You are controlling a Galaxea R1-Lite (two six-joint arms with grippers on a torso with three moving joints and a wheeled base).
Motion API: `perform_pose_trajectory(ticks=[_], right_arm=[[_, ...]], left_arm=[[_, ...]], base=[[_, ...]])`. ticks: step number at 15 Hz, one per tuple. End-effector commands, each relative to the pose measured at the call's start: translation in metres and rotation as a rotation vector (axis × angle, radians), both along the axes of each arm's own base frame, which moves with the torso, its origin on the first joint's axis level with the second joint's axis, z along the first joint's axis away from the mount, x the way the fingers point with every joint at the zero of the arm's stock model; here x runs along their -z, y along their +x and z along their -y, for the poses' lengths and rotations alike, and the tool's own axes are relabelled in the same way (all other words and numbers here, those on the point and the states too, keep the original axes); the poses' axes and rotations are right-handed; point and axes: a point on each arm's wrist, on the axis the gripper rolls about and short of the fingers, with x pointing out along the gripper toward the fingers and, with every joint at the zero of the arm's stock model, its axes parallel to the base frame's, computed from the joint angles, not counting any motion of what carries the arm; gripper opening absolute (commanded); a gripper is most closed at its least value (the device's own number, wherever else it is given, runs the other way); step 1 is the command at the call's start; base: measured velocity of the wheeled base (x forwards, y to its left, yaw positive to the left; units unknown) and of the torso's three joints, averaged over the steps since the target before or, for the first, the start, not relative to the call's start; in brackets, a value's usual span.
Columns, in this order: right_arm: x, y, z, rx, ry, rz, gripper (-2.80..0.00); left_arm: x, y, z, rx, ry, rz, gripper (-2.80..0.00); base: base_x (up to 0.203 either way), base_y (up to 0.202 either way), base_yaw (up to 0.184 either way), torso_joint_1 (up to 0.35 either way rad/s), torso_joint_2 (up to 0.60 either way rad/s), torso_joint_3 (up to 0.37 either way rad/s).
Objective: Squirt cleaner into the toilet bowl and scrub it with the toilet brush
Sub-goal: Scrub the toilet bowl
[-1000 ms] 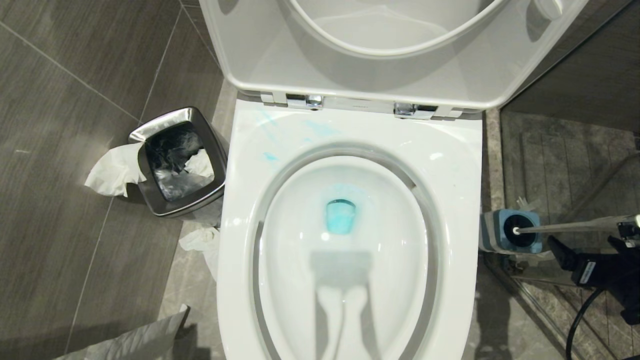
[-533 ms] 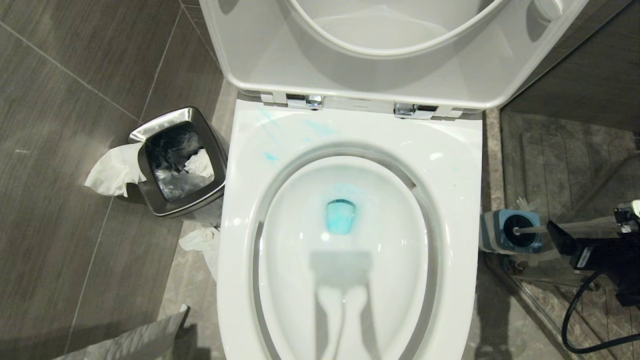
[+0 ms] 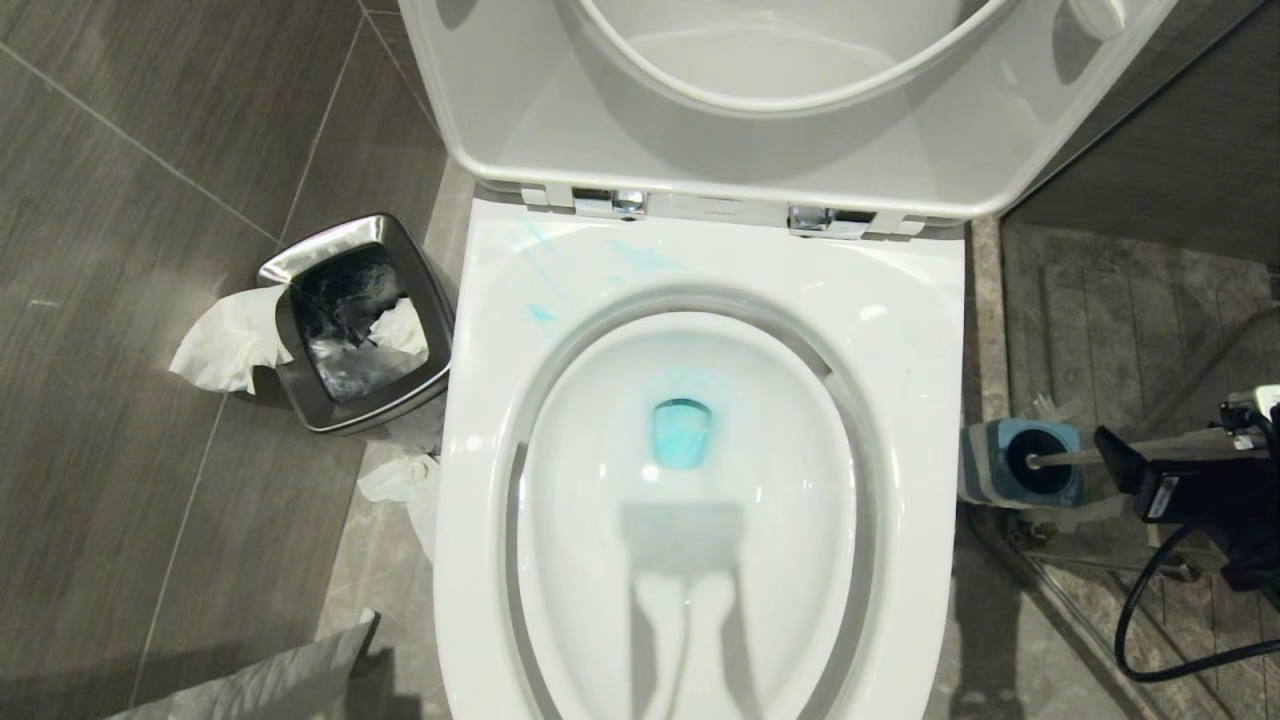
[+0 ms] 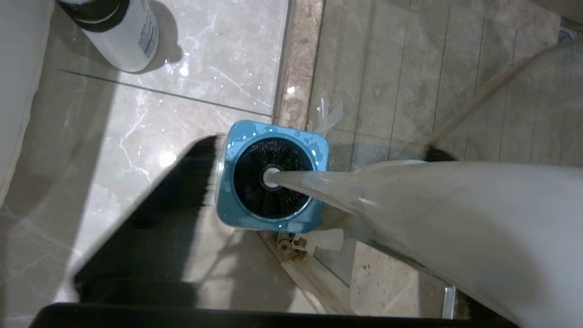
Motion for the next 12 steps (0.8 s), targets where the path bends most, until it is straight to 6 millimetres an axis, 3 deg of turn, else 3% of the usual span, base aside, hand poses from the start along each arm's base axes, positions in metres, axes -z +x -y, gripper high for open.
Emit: perform_pose_trajectory(ticks=[1, 12], right_arm=[[-0.001, 0.002, 0.0, -0.003, -0.004, 0.009, -2.8], [-0.013, -0.001, -0.001, -0.039, -0.005, 0.063, -2.8]], left_arm=[[0.0, 0.0, 0.0, 0.0, 0.0, -0.003, -2.8], [0.0, 0.0, 0.0, 0.0, 0.0, -0.003, -2.8]], base=[[0.0, 0.0, 0.0, 0.0, 0.0, 0.0], [0.0, 0.0, 0.0, 0.0, 0.0, 0.0]])
